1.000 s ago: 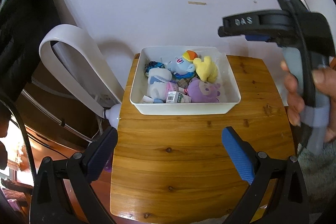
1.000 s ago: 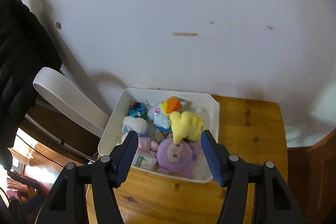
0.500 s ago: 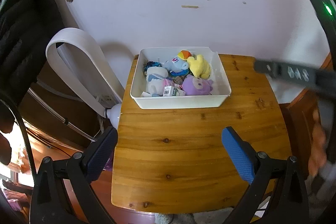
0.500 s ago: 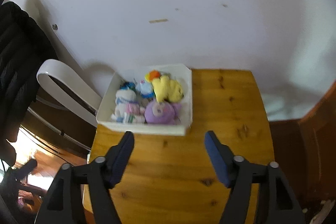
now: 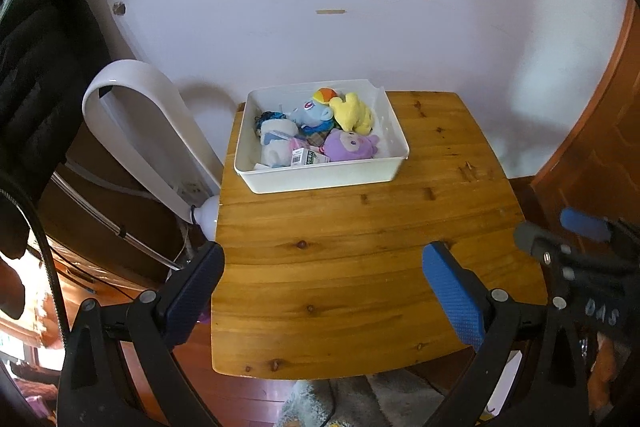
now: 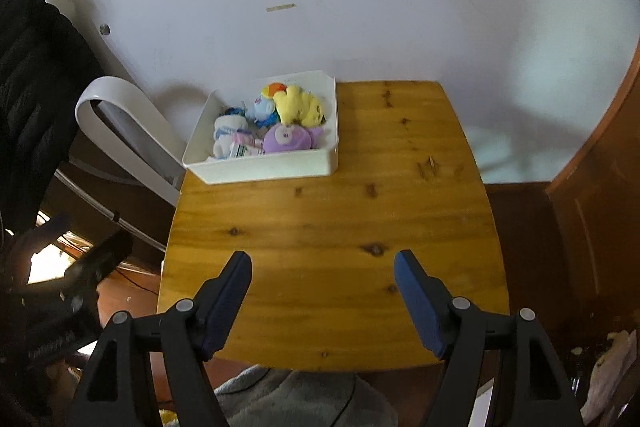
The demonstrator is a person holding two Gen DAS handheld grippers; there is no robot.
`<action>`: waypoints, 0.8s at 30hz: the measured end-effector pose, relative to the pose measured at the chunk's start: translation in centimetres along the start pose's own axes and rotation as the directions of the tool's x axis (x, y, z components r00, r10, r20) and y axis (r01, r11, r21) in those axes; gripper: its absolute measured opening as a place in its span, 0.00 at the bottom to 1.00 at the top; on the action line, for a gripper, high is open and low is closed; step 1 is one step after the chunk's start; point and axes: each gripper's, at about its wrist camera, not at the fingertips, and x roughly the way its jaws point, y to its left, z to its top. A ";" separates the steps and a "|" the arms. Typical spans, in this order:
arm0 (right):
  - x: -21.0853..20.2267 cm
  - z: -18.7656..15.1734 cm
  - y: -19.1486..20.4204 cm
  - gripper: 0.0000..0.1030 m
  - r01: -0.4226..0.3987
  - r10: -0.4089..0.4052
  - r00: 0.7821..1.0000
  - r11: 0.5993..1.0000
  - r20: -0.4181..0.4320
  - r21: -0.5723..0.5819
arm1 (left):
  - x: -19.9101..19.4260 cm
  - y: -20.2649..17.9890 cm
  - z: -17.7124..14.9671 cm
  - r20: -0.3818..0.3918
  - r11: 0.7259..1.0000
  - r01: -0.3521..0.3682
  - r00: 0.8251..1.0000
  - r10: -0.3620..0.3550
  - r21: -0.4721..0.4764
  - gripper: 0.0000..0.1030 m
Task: Organize objects
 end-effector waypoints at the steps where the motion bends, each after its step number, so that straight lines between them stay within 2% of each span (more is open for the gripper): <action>1: -0.3 -0.3 0.0 0.72 -0.005 0.005 1.000 1.000 -0.004 0.005 | -0.2 0.0 -0.1 0.003 1.000 -0.001 1.000 0.001 0.002 0.97; 12: -1.7 -0.1 0.5 0.72 -0.019 0.019 1.000 1.000 -0.009 0.014 | -2.5 0.1 -0.1 0.030 0.999 -0.028 0.999 0.029 -0.029 0.97; 24: -2.6 0.7 -0.2 0.72 -0.032 0.032 0.999 0.999 0.004 -0.003 | -3.0 -0.6 0.8 0.037 0.998 -0.037 0.999 0.039 -0.057 0.97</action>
